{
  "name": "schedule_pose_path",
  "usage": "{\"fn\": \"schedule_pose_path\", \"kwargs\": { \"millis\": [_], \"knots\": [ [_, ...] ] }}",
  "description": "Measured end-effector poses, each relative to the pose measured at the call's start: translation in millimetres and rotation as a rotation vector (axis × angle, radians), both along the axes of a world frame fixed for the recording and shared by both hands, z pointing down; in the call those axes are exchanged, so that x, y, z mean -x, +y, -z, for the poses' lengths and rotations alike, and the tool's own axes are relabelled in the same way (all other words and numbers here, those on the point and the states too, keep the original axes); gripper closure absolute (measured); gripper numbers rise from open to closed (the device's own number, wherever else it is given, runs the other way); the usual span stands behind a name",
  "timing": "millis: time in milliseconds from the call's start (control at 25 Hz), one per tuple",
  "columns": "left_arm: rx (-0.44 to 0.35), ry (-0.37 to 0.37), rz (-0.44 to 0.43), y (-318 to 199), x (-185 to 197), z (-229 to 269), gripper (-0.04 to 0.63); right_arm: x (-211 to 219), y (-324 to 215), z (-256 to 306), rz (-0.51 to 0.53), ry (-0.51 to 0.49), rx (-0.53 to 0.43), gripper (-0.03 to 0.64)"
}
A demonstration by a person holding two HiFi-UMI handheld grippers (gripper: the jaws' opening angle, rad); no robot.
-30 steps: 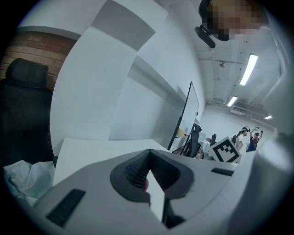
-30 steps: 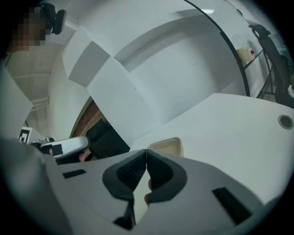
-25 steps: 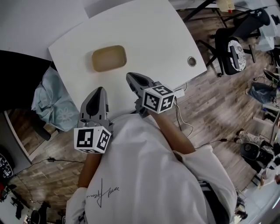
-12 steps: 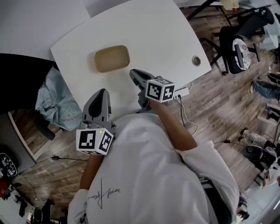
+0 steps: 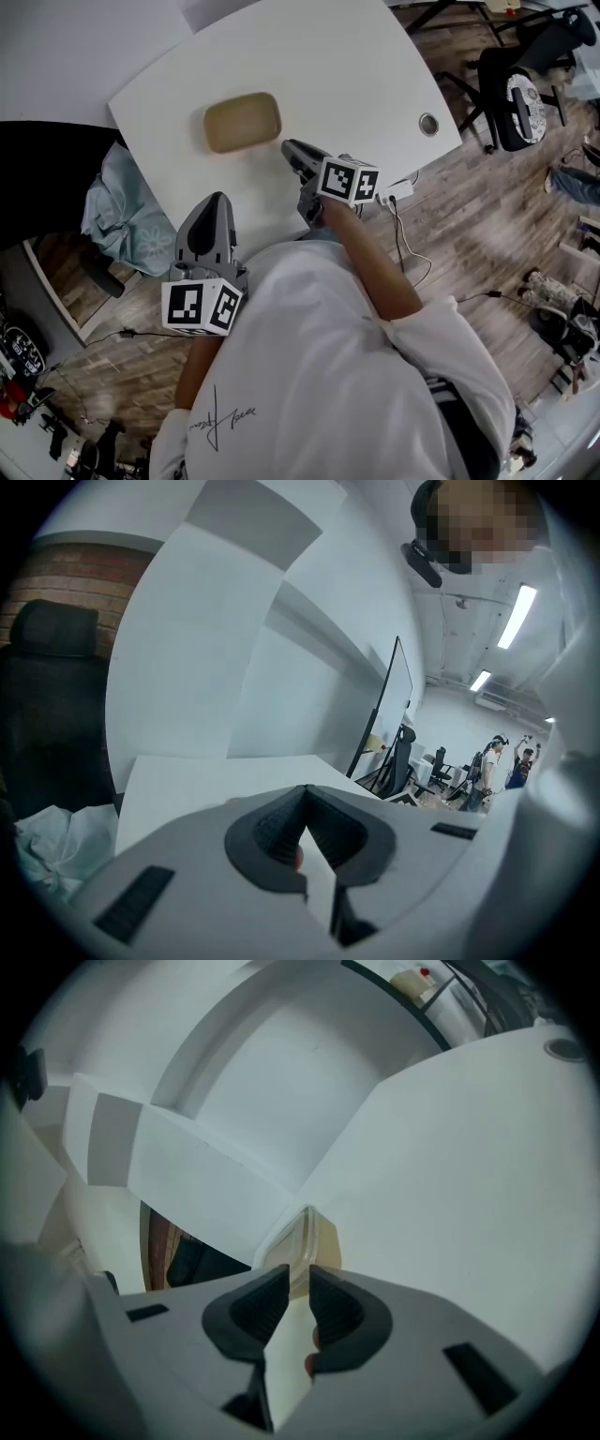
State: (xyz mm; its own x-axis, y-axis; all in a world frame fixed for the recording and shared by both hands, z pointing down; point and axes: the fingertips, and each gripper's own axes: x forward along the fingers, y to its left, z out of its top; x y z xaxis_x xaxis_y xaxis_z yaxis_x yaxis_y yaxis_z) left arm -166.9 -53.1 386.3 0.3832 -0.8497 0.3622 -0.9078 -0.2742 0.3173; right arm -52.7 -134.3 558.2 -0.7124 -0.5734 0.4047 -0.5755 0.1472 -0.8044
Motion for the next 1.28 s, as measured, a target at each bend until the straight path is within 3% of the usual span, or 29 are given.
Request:
{"fn": "schedule_pose_path", "kwargs": {
  "millis": [480,1280],
  "knots": [
    [0.034,-0.008,0.009,-2,2,-5,0.588,5,-2,-20,-0.053,-0.194,0.148,0.539],
    [0.069,-0.031,0.004,-7,2,-12,0.588,14,-6,-20,-0.056,-0.333,0.156,0.557]
  ]
}}
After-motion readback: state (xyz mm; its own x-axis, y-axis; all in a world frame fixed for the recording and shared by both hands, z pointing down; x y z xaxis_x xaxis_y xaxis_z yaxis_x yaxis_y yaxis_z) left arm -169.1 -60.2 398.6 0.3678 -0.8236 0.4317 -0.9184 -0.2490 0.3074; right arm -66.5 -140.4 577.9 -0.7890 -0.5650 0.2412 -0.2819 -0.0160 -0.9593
